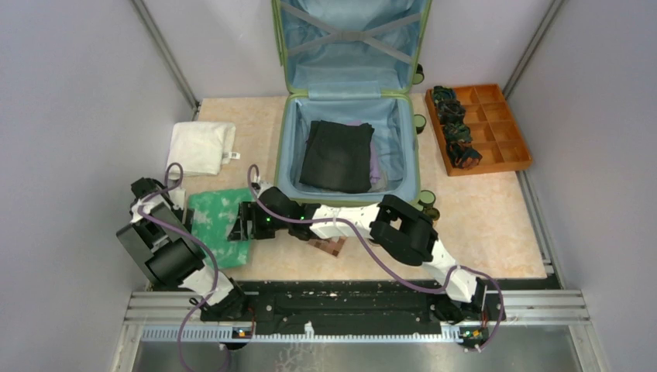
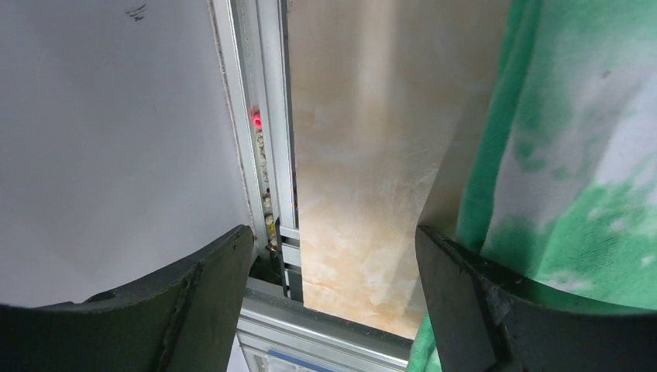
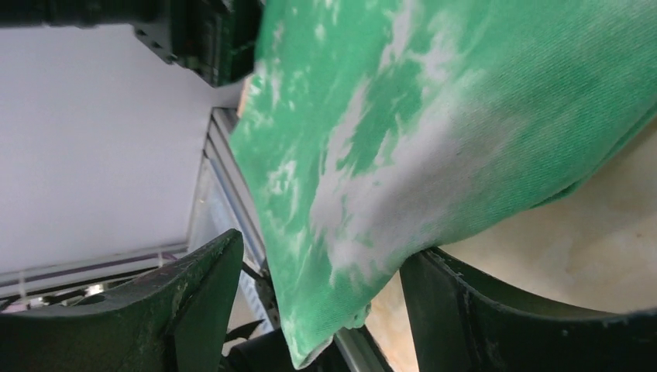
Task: Pack the luggage
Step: Pick up the clothes from the corner of the board.
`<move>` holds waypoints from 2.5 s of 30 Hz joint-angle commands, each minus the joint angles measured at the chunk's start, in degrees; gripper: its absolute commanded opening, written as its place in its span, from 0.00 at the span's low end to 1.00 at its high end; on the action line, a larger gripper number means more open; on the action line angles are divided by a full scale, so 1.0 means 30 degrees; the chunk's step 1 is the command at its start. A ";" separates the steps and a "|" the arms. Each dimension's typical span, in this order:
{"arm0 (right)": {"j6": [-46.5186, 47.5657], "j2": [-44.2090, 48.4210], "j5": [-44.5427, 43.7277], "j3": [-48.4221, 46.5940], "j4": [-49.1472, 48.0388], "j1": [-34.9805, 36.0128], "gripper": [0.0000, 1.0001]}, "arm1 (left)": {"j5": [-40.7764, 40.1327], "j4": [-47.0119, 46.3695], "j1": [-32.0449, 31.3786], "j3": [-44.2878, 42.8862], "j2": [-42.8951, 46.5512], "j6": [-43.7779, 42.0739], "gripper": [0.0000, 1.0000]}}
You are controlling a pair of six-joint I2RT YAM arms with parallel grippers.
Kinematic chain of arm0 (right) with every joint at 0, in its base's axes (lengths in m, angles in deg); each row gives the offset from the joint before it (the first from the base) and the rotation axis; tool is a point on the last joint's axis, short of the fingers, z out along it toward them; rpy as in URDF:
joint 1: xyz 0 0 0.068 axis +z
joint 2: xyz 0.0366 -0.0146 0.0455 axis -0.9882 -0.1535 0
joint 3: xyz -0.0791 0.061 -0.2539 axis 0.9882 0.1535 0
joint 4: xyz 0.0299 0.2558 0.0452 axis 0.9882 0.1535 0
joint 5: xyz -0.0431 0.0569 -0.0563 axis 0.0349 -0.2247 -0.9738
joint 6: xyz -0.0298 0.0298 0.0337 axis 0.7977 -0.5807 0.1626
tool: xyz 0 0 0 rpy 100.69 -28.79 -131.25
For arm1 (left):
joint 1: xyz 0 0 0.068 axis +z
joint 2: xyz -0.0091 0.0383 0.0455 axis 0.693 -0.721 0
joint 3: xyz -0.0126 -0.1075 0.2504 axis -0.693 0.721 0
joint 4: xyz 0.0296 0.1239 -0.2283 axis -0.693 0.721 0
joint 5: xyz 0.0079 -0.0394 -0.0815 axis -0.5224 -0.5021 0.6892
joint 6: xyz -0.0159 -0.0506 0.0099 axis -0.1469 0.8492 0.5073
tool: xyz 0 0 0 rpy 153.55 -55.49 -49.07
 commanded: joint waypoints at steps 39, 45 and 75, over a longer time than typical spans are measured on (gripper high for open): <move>0.1398 0.3153 -0.3291 0.3629 0.2132 -0.0236 0.99 | 0.2102 -0.0641 -0.0528 0.1762 -0.2928 -0.0112 0.82; -0.0166 0.0877 -0.2049 0.1794 0.2151 -0.0197 0.95 | 0.2679 -0.0558 -0.0623 0.1903 -0.2793 -0.0164 0.81; 0.3082 0.1098 -1.2348 -0.0361 0.6395 0.2573 0.99 | 0.2519 -0.0689 -0.0738 0.2637 -0.2362 -0.0966 0.80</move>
